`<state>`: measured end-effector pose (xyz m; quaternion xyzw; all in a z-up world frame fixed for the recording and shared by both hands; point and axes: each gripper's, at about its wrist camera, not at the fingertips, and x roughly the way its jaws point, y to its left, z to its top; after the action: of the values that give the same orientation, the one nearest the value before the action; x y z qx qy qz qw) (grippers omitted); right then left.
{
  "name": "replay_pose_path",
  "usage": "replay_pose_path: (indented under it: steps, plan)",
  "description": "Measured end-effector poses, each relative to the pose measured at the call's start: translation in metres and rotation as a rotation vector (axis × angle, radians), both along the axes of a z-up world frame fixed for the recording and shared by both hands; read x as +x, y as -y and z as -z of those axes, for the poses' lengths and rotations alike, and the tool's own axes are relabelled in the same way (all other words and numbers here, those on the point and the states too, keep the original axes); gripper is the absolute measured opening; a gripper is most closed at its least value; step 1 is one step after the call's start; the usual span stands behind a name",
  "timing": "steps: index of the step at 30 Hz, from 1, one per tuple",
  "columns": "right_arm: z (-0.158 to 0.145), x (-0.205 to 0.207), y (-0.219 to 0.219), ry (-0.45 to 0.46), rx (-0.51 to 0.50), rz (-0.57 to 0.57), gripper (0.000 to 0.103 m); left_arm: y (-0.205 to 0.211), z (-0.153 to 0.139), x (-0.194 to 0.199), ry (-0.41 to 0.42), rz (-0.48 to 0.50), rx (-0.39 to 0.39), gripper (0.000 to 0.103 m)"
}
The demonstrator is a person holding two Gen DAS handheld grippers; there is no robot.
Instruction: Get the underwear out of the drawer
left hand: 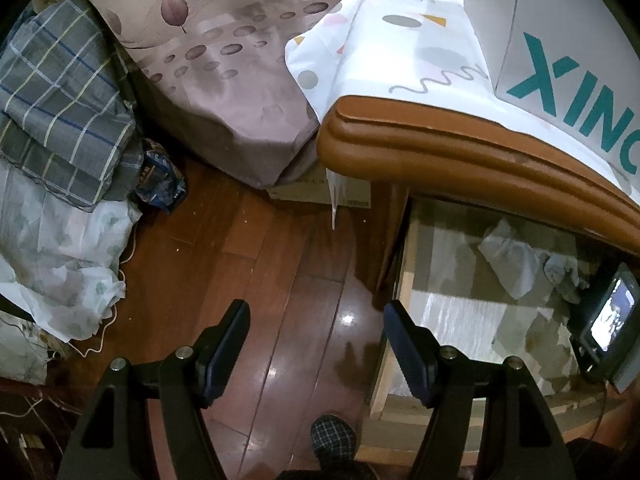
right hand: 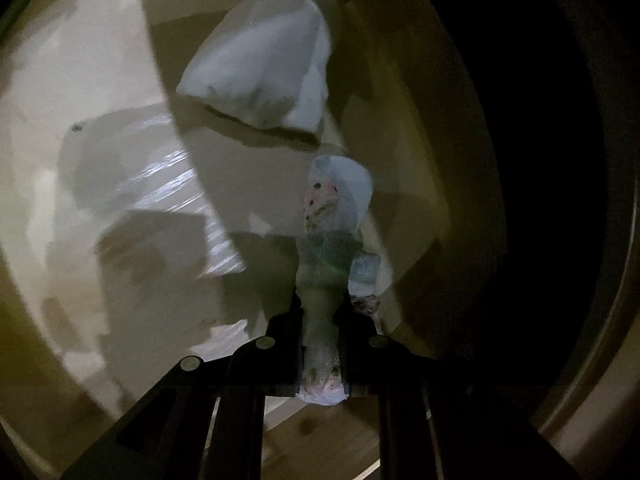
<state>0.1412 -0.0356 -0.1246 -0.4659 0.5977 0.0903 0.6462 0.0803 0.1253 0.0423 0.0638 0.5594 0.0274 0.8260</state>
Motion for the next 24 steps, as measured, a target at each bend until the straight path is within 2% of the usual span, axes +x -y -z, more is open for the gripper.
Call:
replay_pose_path:
  steps: [9,14,19,24]
  plan:
    - [-0.018,0.002,0.038,-0.130,0.175,0.319,0.013,0.004,0.002,0.001,-0.009,0.011,-0.004,0.071]
    - [-0.024,0.015,0.074,-0.138,0.247,0.504,0.013,0.009,0.008,0.003,-0.028,0.023,-0.006,0.071]
    - [-0.029,0.010,0.099,-0.133,0.343,0.706,0.013,0.015,0.018,0.003,-0.065,0.040,-0.013,0.071]
    - [-0.041,0.000,0.112,-0.100,0.404,0.826,0.013,0.037,0.025,-0.002,-0.063,0.115,0.057,0.071]
